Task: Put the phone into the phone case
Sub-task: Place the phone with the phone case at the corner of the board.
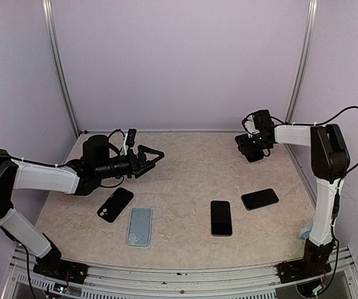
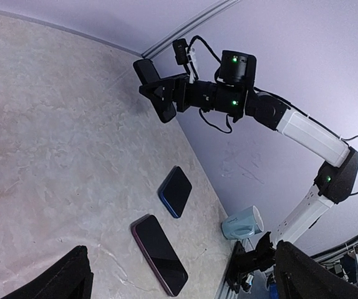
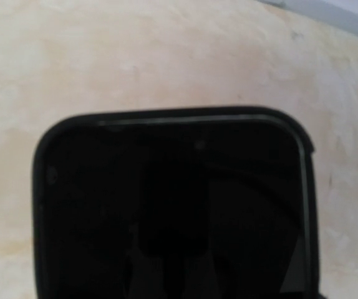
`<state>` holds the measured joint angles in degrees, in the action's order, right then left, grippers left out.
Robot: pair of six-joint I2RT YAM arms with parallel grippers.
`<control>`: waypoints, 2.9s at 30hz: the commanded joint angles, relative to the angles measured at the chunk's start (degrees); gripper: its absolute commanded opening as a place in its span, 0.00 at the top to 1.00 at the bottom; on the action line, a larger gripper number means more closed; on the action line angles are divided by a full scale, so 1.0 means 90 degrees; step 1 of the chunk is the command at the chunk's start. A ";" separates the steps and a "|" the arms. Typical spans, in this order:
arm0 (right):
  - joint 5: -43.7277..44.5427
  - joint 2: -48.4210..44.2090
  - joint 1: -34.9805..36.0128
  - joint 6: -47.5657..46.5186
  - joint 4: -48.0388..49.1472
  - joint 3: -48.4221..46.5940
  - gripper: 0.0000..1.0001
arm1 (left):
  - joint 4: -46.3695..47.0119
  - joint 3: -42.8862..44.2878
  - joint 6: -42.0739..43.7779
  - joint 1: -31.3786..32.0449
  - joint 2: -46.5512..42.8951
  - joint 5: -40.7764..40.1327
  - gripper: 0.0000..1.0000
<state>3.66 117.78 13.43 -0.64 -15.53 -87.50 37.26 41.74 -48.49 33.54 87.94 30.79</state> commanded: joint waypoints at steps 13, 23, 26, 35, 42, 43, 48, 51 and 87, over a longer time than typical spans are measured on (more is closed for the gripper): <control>0.0293 0.0911 -0.0435 0.0731 0.0383 -0.0524 0.42 | -0.2030 0.1147 -0.0417 0.0600 -0.1081 -0.1186 0.01; 0.0187 0.1134 -0.0603 0.0987 0.0305 -0.0767 0.42 | -0.2409 0.1375 -0.0518 0.0600 -0.1483 -0.1300 0.01; 0.0220 0.1190 -0.0622 0.1003 0.0252 -0.0841 0.42 | -0.2380 0.1384 -0.0454 0.0584 -0.1536 -0.1273 0.01; 0.0139 0.1399 -0.0672 0.1100 0.0159 -0.0999 0.40 | -0.2261 0.1202 -0.0700 0.0269 -0.1485 -0.0988 0.01; 0.0148 0.1492 -0.0682 0.1131 0.0135 -0.1011 0.36 | -0.1982 0.1150 -0.0784 0.0199 -0.1531 -0.0807 0.01; 0.0150 0.1502 -0.0682 0.1144 0.0124 -0.1010 0.35 | -0.2002 0.1162 -0.0767 0.0208 -0.1552 -0.0800 0.01; 0.0333 0.1504 -0.0682 0.1253 0.0034 -0.1028 0.33 | -0.2164 0.1274 -0.0692 0.0260 -0.1583 -0.0882 0.01; 0.0413 0.1530 -0.0691 0.1341 -0.0088 -0.1125 0.30 | -0.2257 0.1293 -0.0651 0.0244 -0.1592 -0.0914 0.01; 0.0224 0.0618 -0.0633 0.1007 0.0078 -0.0674 0.00 | -0.3051 0.0601 -0.0364 -0.0325 -0.1323 -0.1402 0.01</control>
<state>5.80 129.25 8.05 10.35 -17.08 -95.94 12.03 48.38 -52.97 31.31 74.87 19.73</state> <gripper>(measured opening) 0.996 0.989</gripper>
